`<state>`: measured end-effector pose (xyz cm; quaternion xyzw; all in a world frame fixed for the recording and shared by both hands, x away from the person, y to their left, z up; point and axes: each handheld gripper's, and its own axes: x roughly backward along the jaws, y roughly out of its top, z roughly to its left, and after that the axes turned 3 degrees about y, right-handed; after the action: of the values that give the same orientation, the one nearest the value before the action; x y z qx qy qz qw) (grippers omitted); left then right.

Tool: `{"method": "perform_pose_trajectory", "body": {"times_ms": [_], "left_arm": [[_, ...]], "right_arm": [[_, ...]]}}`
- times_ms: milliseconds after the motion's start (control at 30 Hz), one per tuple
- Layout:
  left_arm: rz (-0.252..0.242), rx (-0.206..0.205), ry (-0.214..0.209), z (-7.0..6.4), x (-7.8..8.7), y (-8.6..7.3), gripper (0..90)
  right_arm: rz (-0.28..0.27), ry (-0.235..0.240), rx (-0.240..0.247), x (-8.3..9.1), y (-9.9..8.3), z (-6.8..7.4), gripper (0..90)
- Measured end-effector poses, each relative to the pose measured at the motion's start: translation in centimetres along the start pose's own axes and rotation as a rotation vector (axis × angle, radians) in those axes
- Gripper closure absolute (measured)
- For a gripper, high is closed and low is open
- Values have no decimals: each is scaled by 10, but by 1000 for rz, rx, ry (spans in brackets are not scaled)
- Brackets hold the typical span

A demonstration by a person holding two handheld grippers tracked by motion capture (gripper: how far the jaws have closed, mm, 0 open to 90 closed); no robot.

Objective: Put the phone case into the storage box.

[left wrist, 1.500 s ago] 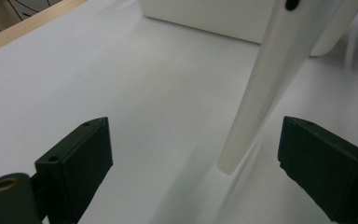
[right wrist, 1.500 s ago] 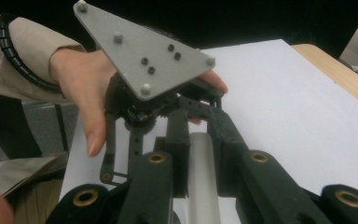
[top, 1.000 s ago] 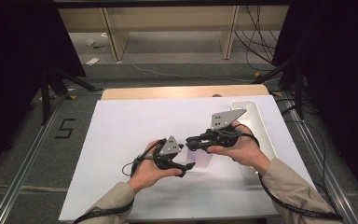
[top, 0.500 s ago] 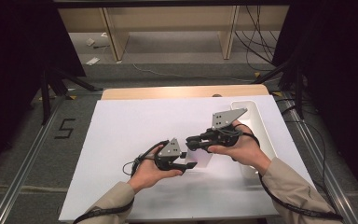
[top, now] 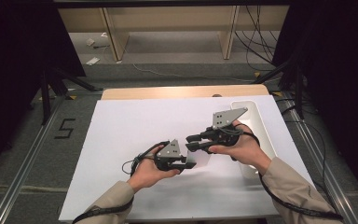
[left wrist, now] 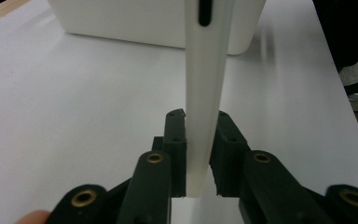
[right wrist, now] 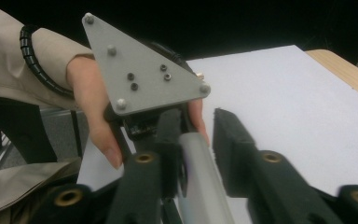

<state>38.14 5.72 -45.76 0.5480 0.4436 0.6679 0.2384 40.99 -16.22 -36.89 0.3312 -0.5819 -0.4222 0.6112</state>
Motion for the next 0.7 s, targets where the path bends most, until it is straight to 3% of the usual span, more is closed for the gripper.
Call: {"method": "perform_pose_trajectory", "body": {"times_ms": [133, 267, 333, 367, 700], "left_arm": [[6, 7, 24, -1, 2, 2, 804], [14, 12, 37, -1, 4, 4, 804], [14, 22, 47, -2, 4, 4, 804], [14, 27, 56, -1, 4, 5, 804], [13, 99, 166, 1, 10, 8, 804]], "right_arm": [[-15, -25, -5, 0, -1, -3, 565], [-41, -75, -17, 0, -3, -6, 380], [-49, -82, -22, 0, -4, -6, 350], [-63, -100, -28, 0, -4, -6, 275], [-117, -167, -60, 4, -7, -11, 215]]}}
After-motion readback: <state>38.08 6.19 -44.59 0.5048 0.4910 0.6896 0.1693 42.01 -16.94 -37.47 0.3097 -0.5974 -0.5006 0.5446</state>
